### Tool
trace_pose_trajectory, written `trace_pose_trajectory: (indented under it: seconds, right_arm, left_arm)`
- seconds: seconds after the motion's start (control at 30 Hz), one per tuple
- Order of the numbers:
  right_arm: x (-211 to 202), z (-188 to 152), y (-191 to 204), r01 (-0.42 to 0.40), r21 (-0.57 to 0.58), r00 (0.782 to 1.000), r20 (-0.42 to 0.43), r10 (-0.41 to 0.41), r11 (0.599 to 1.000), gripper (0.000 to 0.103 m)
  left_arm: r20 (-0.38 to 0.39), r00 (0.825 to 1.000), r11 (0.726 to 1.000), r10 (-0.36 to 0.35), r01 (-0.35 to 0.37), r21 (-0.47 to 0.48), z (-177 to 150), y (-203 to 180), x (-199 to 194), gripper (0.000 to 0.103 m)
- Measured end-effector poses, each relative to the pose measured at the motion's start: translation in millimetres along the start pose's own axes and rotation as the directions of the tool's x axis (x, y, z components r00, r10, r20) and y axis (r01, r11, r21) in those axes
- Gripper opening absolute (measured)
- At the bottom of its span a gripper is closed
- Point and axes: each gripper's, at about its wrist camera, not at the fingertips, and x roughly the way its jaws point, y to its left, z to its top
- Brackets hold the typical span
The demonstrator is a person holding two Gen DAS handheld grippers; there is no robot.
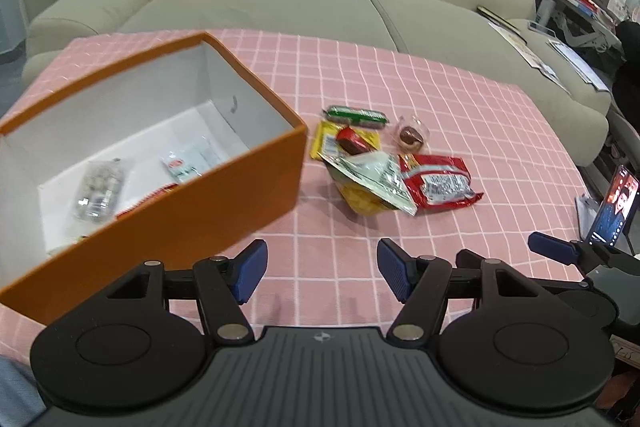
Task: Organize snacks
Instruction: 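Lift both tools out of the box back toward the snack pile, then grasp the white-green bag with the left tool while the right tool grasps the red chip bag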
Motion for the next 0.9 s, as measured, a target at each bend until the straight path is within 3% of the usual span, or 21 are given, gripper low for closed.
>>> trace_pose_trajectory:
  seconds: [0.1, 0.4, 0.57, 0.9]
  right_arm:
    - [9.6, 0.5, -0.6, -0.007, -0.001, 1.0, -0.007, 0.007, 1.0, 0.076]
    - [39.3, 7.9, -5.6, 0.019, -0.101, 1.0, -0.021, -0.022, 0.995, 0.075]
    - [60.3, 15.5, -15.3, 0.011, -0.166, 0.999, -0.04, -0.018, 0.986, 0.075]
    - [104.5, 38.9, -21.1, -0.048, -0.203, 0.996, -0.079, 0.033, 0.978, 0.094]
  left_arm:
    - [-0.014, 1.0, 1.0, -0.016, 0.016, -0.004, 3.5, -4.7, 8.4, 0.073]
    - [-0.023, 0.997, 0.997, -0.078, 0.078, -0.023, 27.5, -26.3, 34.3, 0.076]
    - [-0.041, 0.997, 0.996, -0.065, 0.062, -0.064, 33.6, -34.4, 56.3, 0.079]
    - [-0.086, 0.996, 0.982, -0.021, 0.005, -0.186, 50.0, -34.1, 98.1, 0.085]
